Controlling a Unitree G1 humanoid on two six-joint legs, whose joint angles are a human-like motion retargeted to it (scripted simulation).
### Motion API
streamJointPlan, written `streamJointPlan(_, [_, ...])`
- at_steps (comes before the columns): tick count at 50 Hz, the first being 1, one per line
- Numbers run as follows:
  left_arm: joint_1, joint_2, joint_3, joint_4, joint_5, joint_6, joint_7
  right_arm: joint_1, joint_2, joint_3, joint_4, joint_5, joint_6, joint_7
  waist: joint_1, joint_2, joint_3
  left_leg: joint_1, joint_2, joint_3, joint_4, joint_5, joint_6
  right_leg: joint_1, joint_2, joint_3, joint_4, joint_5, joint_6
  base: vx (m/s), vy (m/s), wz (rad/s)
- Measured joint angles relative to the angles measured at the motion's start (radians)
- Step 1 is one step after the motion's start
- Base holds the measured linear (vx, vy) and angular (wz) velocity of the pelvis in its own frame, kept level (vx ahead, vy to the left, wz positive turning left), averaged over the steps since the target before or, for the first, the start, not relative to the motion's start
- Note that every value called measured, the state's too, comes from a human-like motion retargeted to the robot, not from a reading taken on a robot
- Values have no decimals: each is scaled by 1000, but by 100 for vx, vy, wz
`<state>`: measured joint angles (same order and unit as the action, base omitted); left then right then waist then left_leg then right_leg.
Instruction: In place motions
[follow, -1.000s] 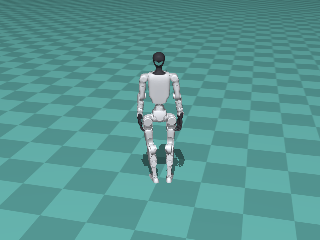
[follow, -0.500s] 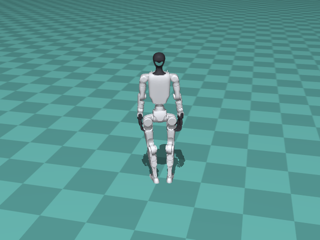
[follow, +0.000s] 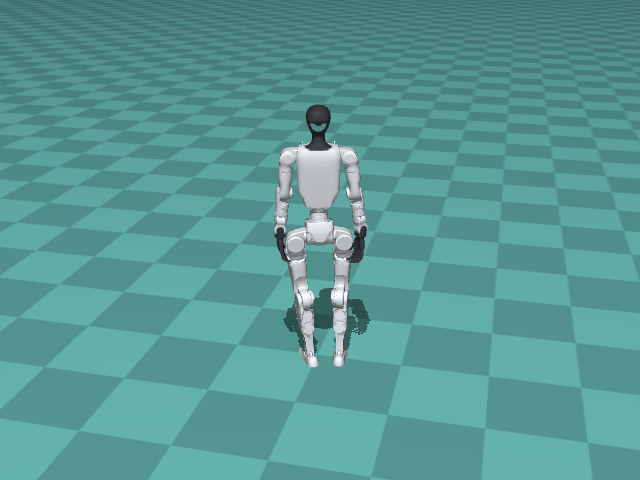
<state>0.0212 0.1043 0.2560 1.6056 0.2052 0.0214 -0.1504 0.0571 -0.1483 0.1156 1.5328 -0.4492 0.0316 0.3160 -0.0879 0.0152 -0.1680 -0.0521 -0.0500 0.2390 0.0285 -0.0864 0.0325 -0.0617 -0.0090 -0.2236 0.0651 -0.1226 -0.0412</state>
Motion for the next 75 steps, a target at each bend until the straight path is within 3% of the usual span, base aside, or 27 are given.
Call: streamJointPlan(75, [-12,0,-21,0,-9,2,-2,-8,-4,1,4,-10,3,-1,-16,20,14,5,8,19,6,-7,-2,3,7,15,-1,2,-2,0,0,0])
